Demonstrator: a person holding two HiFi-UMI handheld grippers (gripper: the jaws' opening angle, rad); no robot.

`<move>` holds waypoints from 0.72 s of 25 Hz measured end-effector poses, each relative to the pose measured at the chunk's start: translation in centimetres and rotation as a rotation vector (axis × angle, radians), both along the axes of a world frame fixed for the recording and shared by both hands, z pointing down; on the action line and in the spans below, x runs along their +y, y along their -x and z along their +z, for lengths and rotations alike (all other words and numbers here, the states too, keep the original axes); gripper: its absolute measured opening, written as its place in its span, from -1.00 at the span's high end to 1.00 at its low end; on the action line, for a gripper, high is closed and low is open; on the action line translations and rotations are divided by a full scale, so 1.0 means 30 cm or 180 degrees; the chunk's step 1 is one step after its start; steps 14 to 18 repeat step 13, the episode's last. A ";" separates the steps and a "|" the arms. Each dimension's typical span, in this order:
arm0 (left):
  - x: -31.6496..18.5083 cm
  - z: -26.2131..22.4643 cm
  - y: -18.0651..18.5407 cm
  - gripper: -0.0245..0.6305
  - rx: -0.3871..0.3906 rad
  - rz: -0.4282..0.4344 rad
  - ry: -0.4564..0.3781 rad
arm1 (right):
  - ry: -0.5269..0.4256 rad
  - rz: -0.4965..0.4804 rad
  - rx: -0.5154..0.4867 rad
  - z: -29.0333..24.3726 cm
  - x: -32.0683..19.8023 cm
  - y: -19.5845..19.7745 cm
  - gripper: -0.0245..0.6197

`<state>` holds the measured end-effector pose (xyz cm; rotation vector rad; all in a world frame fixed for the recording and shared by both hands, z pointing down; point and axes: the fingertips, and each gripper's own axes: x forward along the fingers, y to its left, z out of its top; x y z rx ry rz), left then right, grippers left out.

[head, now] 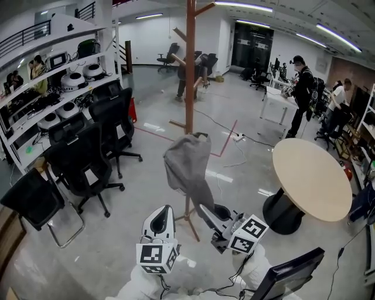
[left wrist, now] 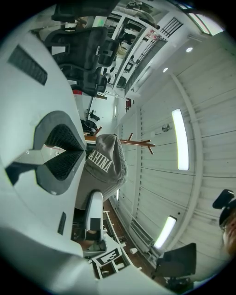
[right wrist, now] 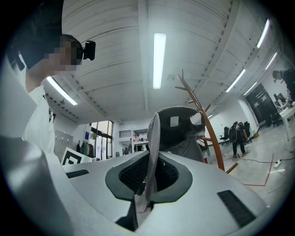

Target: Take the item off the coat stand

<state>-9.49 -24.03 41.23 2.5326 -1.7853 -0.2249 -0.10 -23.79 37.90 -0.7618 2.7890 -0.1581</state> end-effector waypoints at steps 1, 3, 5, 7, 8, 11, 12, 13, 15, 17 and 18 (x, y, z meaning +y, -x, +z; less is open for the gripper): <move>-0.002 -0.001 -0.010 0.93 0.0001 0.0019 -0.0001 | -0.0004 0.0003 0.0007 0.000 -0.001 -0.003 0.85; -0.009 -0.003 -0.028 0.93 0.0005 0.0052 -0.0005 | -0.0010 0.0012 0.0022 0.002 -0.004 -0.011 0.85; -0.015 -0.004 -0.042 0.93 0.0015 0.0071 -0.0012 | -0.0012 0.0022 0.0035 0.003 -0.007 -0.021 0.85; -0.016 -0.006 -0.050 0.93 0.0024 0.0079 -0.0018 | -0.0015 0.0028 0.0044 0.004 -0.005 -0.029 0.85; -0.016 -0.006 -0.054 0.93 0.0025 0.0084 -0.0020 | -0.0017 0.0032 0.0048 0.004 -0.003 -0.033 0.85; -0.015 -0.005 -0.062 0.93 0.0026 0.0096 -0.0026 | -0.0023 0.0054 0.0045 0.005 0.001 -0.046 0.85; -0.016 -0.004 -0.064 0.93 0.0027 0.0098 -0.0027 | -0.0024 0.0059 0.0040 0.006 0.001 -0.050 0.85; -0.016 -0.003 -0.066 0.93 0.0027 0.0099 -0.0028 | -0.0026 0.0063 0.0034 0.007 0.002 -0.054 0.85; -0.016 -0.003 -0.066 0.93 0.0027 0.0099 -0.0028 | -0.0026 0.0063 0.0034 0.007 0.002 -0.054 0.85; -0.016 -0.003 -0.066 0.93 0.0027 0.0099 -0.0028 | -0.0026 0.0063 0.0034 0.007 0.002 -0.054 0.85; -0.016 -0.003 -0.066 0.93 0.0027 0.0099 -0.0028 | -0.0026 0.0063 0.0034 0.007 0.002 -0.054 0.85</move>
